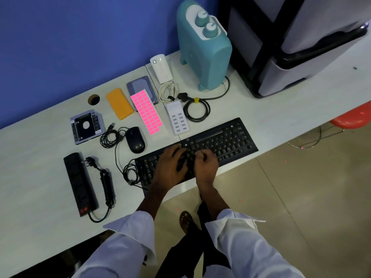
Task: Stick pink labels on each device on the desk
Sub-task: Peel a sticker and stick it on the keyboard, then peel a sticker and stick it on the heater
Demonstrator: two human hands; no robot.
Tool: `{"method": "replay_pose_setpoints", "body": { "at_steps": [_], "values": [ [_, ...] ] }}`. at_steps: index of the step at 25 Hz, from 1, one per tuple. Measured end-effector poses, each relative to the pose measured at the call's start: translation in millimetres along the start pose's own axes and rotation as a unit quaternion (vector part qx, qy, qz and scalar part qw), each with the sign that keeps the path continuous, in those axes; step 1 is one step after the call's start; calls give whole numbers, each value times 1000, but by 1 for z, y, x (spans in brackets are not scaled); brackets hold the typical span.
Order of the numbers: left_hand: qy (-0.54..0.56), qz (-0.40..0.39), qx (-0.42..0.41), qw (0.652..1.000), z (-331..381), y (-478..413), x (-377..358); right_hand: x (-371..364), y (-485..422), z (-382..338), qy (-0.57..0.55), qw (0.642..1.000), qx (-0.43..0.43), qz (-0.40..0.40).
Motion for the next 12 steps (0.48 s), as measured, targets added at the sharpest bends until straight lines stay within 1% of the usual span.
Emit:
{"method": "replay_pose_setpoints", "body": {
  "at_steps": [2, 5, 7, 9, 10, 12],
  "values": [
    [69, 82, 74, 991, -31, -9, 22, -23, -6, -18, -2, 998, 43, -49],
    [171, 158, 182, 956, -79, -24, 38, -53, -17, -38, 14, 990, 92, -105],
    [203, 180, 268, 924, -109, -44, 44, -71, -29, -51, 25, 983, 120, -135],
    [234, 176, 361, 886, -136, -64, 43, -86, -40, -63, 39, 976, 135, -164],
    [257, 174, 392, 866, -146, -72, 42, -94, -46, -68, 48, 972, 139, -182],
    [293, 197, 412, 840, -161, -83, 41, -111, -58, -72, 72, 962, 140, -224]
  ]
}}
Point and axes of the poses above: each hand's wrist, its own y-axis away from the middle knuckle, its own x-axis out of the back of the hand, z = x × y, the point moved 8 cm from there along -y, towards the middle knuckle, and after that the axes turned 6 degrees about -z, right-handed, at the moved point
